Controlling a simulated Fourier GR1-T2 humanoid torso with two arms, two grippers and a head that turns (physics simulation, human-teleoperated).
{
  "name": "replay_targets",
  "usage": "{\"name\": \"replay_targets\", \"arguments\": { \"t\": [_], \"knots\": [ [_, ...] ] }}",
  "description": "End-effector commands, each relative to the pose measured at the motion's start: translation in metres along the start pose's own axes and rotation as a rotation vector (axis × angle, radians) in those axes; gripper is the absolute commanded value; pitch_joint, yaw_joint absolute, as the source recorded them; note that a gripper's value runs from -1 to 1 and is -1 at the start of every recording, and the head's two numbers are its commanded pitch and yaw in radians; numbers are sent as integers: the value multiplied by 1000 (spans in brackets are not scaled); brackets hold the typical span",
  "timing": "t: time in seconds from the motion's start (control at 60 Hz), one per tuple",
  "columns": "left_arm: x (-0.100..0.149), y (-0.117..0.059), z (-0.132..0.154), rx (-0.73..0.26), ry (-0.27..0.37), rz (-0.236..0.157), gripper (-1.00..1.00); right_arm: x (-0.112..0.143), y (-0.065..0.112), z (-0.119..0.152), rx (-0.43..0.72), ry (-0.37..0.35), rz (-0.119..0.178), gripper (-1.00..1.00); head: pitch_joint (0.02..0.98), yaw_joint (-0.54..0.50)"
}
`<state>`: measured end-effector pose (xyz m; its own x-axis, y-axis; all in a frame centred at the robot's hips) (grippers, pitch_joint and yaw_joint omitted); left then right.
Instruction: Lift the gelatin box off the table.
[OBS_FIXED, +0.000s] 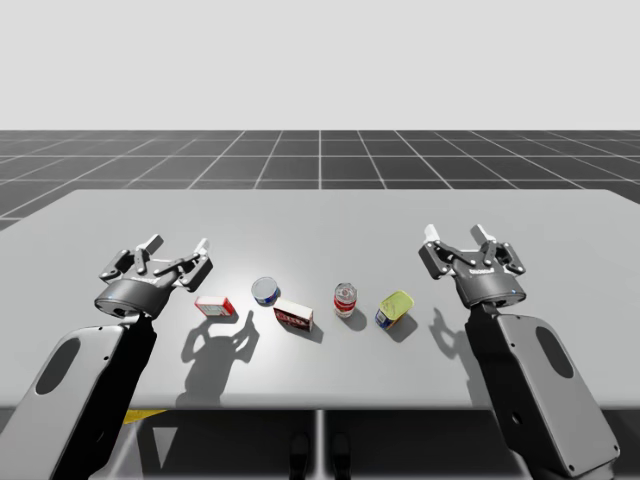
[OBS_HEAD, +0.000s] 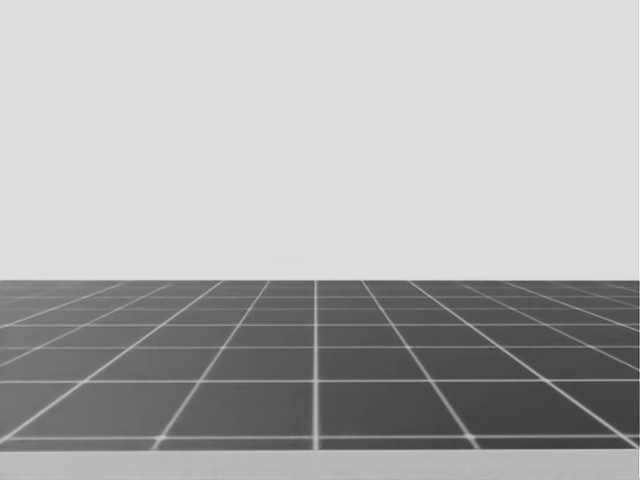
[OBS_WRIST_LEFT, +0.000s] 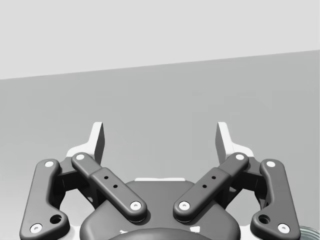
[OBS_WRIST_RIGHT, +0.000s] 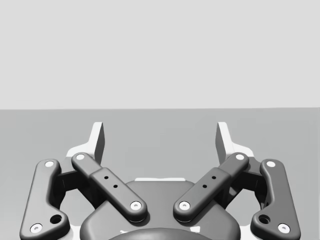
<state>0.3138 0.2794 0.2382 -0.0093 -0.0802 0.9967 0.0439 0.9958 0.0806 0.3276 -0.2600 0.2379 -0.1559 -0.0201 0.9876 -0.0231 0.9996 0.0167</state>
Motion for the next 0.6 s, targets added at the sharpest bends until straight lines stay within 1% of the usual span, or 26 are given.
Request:
{"name": "replay_targets", "arguments": {
  "t": [0.017, 0.067, 0.117, 0.15, 0.167, 0.183, 0.233, 0.317, 0.333, 0.45, 0.517, 0.6],
  "knots": [
    [0, 0, 0, 0, -2, -1, -1000, 0, 2, 2, -36, -14, -12, -1000, 58, -9],
    [0, 0, 0, 0, -2, -2, -1000, 0, 3, 2, -9, -30, 13, -1000, 62, -9],
    [0, 0, 0, 1, -2, -2, -1000, 0, 3, 1, 6, -20, 4, -1000, 66, -9],
    [0, 0, 0, 2, -2, -3, -1000, 0, 3, 0, 5, -15, 9, -1000, 73, -11],
    [0, 1, 0, 4, -2, -4, -1000, 0, 3, 0, 8, -13, 20, -1000, 80, -11],
    [0, 1, 0, 5, -2, -5, -1000, 0, 3, 0, 13, -9, 21, -1000, 88, -12],
    [0, 1, 0, 5, -2, -4, -1000, 1, 2, 0, 13, 2, 10, -1000, 108, -13],
    [0, 1, 0, 6, -2, -4, -1000, 1, 2, 0, 13, 2, 14, -1000, 168, -16],
    [0, 1, 0, 5, -2, -4, -1000, 1, 2, 0, 13, 3, 12, -1000, 203, -17],
    [0, 1, 0, 6, -2, -7, -1000, 1, 0, -1, 9, 8, 13, -1000, 292, -17],
    [0, 1, 0, 6, -1, -8, -1000, 1, 0, -2, 1, 8, 15, -1000, 367, -12],
    [0, 0, 0, 1, 0, -7, -1000, 1, -2, -2, 1, 11, 16, -1000, 430, -8]
  ]
}}
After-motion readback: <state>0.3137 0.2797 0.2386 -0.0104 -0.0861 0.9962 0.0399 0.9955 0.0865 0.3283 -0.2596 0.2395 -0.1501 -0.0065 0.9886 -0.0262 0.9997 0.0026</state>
